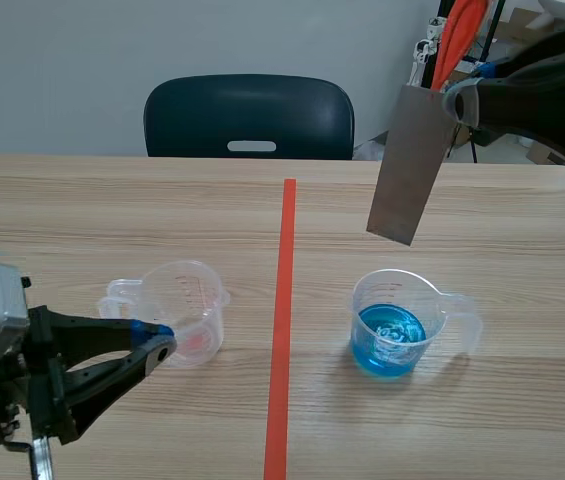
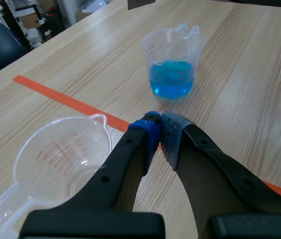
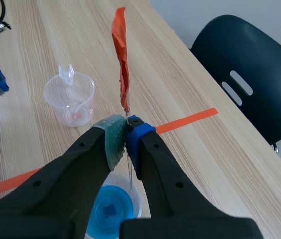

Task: Do the redox reaction experiment. move the plate over the left beaker

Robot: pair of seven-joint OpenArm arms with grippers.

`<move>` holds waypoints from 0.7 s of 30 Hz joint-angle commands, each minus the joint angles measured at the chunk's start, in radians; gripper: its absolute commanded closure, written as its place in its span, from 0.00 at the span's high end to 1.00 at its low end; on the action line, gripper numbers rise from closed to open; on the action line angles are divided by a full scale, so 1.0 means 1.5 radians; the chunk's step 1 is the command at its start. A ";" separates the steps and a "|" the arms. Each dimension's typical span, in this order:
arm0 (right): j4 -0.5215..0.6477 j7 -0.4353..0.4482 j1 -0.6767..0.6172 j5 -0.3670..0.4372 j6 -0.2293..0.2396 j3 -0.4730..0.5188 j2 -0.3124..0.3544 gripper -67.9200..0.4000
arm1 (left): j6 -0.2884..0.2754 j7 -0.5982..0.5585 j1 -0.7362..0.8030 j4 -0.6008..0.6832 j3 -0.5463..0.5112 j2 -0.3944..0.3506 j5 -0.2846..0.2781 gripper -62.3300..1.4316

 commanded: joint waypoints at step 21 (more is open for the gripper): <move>0.004 -0.187 0.121 0.019 0.087 0.010 -0.181 0.02 | 0.044 -0.103 0.241 0.013 -0.127 0.001 -0.008 0.94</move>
